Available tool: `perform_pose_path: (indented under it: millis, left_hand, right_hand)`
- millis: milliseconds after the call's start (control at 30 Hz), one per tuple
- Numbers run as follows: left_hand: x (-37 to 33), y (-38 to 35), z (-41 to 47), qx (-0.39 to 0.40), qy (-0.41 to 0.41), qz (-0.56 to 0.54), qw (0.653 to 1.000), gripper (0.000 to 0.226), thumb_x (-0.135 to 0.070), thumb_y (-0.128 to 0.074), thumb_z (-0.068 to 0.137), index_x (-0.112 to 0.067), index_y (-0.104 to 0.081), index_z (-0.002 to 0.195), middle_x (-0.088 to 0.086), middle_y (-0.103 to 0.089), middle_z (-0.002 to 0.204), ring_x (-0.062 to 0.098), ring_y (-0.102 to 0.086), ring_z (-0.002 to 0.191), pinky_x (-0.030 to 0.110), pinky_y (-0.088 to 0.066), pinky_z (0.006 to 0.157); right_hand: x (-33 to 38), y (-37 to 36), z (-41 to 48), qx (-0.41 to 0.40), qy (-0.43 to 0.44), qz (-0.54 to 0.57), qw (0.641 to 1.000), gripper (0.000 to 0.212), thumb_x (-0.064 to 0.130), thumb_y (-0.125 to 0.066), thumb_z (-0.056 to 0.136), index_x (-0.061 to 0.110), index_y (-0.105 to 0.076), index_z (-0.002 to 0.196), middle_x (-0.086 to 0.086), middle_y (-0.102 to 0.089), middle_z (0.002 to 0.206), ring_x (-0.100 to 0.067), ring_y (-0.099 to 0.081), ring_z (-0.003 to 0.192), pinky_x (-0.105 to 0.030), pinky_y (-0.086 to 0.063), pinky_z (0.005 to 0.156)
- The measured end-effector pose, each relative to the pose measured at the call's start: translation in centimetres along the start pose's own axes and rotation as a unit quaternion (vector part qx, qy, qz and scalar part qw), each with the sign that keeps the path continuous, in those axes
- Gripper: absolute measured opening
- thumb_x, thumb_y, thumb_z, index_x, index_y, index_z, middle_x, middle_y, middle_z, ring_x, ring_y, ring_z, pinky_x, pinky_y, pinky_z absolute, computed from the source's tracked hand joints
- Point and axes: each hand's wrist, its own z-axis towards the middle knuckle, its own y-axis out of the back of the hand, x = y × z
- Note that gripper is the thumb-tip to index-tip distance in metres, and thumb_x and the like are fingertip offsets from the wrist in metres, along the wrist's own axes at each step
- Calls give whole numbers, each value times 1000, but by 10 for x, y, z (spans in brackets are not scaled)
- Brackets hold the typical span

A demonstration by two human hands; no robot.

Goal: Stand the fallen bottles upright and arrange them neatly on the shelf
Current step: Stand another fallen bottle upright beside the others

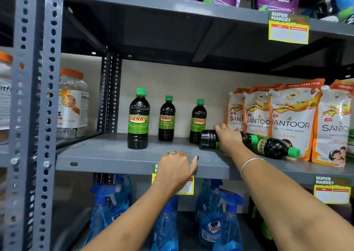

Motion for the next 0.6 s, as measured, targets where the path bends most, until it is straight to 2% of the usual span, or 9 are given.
perform_pose_path:
  millis: [67, 133, 200, 267, 300, 400, 533, 600]
  left_hand:
    - [0, -2, 1, -10, -6, -6, 1000, 60, -48, -8, 93, -15, -54, 75, 6, -66, 87, 23, -60, 76, 29, -26, 52]
    - [1, -1, -1, -25, -3, -20, 999, 71, -51, 9, 78, -16, -52, 72, 6, -67, 84, 23, -60, 73, 30, -22, 47]
    - [7, 2, -6, -47, 5, -31, 998, 75, -51, 10, 75, -15, -56, 75, 6, -67, 85, 24, -61, 75, 31, -32, 54]
    - [21, 8, -11, -56, 19, -31, 998, 74, -49, 4, 81, -13, -61, 81, 5, -68, 87, 24, -62, 79, 34, -42, 73]
    - [30, 12, -14, -53, 26, -27, 998, 70, -47, -2, 84, -13, -64, 83, 4, -69, 87, 23, -63, 80, 34, -44, 77]
    - [63, 20, -29, -80, 34, 3, 996, 51, -39, -28, 87, -13, -72, 82, 2, -73, 81, 18, -68, 76, 31, -51, 76]
    - [98, 22, -50, -91, 31, 34, 995, 43, -36, -36, 86, -11, -71, 83, 2, -72, 81, 22, -67, 77, 31, -36, 77]
    - [107, 22, -57, -87, 31, 44, 995, 43, -36, -37, 86, -10, -70, 82, 3, -71, 80, 23, -67, 75, 32, -33, 75]
  right_hand:
    - [2, 8, -1, -13, 10, -10, 1000, 65, 0, -61, 80, 15, -33, 137, -10, -42, 136, -28, -35, 132, -53, -30, 110]
    - [4, 17, -2, -24, 26, -22, 999, 66, -1, -60, 80, 15, -32, 138, -9, -42, 137, -28, -34, 133, -53, -28, 112]
    - [8, 29, -2, -39, 46, -40, 997, 68, -2, -59, 81, 15, -30, 140, -9, -41, 138, -27, -33, 134, -53, -23, 115]
    - [14, 40, -2, -58, 71, -58, 994, 69, -3, -55, 84, 16, -27, 144, -9, -39, 141, -27, -32, 135, -54, -19, 116]
    - [18, 46, -3, -65, 86, -70, 992, 68, -2, -53, 86, 17, -25, 145, -9, -38, 143, -27, -31, 136, -55, -18, 116]
    - [35, 60, -3, -78, 140, -120, 980, 66, 3, -51, 89, 18, -24, 147, -8, -32, 148, -27, -26, 140, -54, -14, 117]
    - [63, 70, -2, -107, 215, -200, 950, 62, 10, -48, 93, 18, -21, 148, -8, -30, 150, -26, -26, 140, -54, -8, 118]
    - [75, 73, -1, -120, 247, -226, 934, 59, 10, -46, 94, 19, -22, 148, -8, -31, 149, -25, -27, 140, -55, -7, 117]
